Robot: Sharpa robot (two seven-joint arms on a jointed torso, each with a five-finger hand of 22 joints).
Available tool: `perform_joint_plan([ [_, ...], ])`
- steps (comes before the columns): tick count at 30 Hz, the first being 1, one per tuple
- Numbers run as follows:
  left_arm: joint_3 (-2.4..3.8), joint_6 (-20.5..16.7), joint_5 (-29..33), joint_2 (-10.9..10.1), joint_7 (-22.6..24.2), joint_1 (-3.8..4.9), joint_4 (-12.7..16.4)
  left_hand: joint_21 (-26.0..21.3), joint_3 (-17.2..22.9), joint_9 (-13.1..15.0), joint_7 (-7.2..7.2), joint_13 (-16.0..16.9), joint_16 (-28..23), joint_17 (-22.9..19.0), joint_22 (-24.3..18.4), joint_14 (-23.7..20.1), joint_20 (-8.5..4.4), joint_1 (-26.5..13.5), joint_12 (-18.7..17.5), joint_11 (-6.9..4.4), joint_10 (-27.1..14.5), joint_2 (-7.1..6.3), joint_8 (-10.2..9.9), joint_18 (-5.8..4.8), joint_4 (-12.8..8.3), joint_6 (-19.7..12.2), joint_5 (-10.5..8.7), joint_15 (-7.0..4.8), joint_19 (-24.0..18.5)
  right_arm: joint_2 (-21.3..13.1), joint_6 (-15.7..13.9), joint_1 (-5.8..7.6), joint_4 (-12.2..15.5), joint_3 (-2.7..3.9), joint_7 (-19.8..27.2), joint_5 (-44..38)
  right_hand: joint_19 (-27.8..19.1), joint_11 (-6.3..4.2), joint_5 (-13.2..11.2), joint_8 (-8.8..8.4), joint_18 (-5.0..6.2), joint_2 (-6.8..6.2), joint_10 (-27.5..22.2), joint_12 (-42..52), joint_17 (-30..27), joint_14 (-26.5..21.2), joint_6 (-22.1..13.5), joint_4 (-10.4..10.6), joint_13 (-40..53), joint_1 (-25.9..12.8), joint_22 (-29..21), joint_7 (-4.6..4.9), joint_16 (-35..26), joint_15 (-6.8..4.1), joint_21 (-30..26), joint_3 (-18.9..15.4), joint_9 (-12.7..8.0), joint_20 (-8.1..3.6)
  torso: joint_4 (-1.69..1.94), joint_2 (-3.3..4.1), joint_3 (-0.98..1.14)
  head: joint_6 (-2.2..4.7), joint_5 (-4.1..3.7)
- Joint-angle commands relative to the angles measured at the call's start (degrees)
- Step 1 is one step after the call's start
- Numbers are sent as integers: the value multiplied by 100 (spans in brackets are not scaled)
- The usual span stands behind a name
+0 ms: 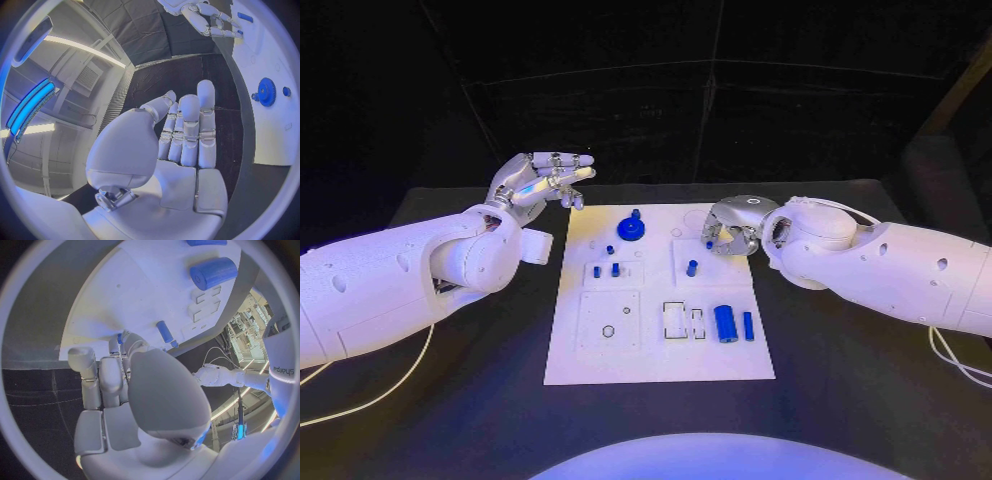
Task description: Assemble the parts on the task board
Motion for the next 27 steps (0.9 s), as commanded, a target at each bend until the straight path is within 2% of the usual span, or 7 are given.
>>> perform_joint_plan([
  [1,3,104,67,1,93,5,16,-33,11,-6,44,-10,-47,-25,-11,-63,1,-40,23,18,-44,16,39,69,17,4,16,-2,-31,29,116,-1,-32,3,29,-50,16,7,-56,-30,74,-38,55,-38,10,104,74,-4,-18,-53,24,0,34,19,35,91,8,18,1,-2,-3,-5,-21],
  [11,3,120,68,-15,86,5,31,-41,8,-7,46,-10,-62,-48,-16,-75,3,-44,26,20,-48,16,39,69,19,1,16,-1,-36,106,181,-50,-110,3,0,-53,66,-52,-126,-8,61,-47,265,-11,32,119,278,-106,-18,-207,121,-47,78,-20,107,458,23,-12,1,2,-3,-20,-11],
  [16,3,127,68,-26,76,5,34,-48,5,-8,47,-11,-69,-59,-20,-82,4,-47,28,21,-51,16,38,69,21,0,16,1,-39,125,155,-58,-123,3,-100,-130,137,-115,-397,36,39,30,453,45,22,132,455,-240,-3,-228,255,-101,95,-70,194,689,41,-56,-3,-2,-1,-37,-17],
  [23,3,131,68,-28,68,5,33,-52,2,-8,48,-11,-71,-62,-23,-86,5,-50,30,22,-53,14,38,68,22,-2,15,1,-42,161,30,-65,-130,3,-263,-293,185,-156,-556,49,22,78,576,71,35,145,576,-394,5,-284,352,-135,127,-105,262,909,49,-91,-4,-1,1,-49,-26],
  [25,3,121,68,-28,76,5,27,-66,-11,-9,51,-11,-77,-71,-33,-94,8,-74,37,25,-57,18,40,67,39,-3,15,6,-47,167,-22,-66,-124,3,-316,-338,193,-160,-595,45,18,87,593,69,32,146,595,-425,5,-322,371,-139,132,-109,275,966,48,-96,-4,-3,-1,-45,3],
  [27,3,116,68,-31,79,5,18,-78,-28,-10,51,-11,-79,-78,-41,-97,12,-100,45,27,-60,21,42,67,58,-4,15,9,-50,167,-78,-67,-110,4,-350,-372,198,-165,-622,41,16,91,606,66,33,148,609,-448,5,-362,381,-142,138,-111,284,1011,47,-100,-13,-4,2,-46,2],
])
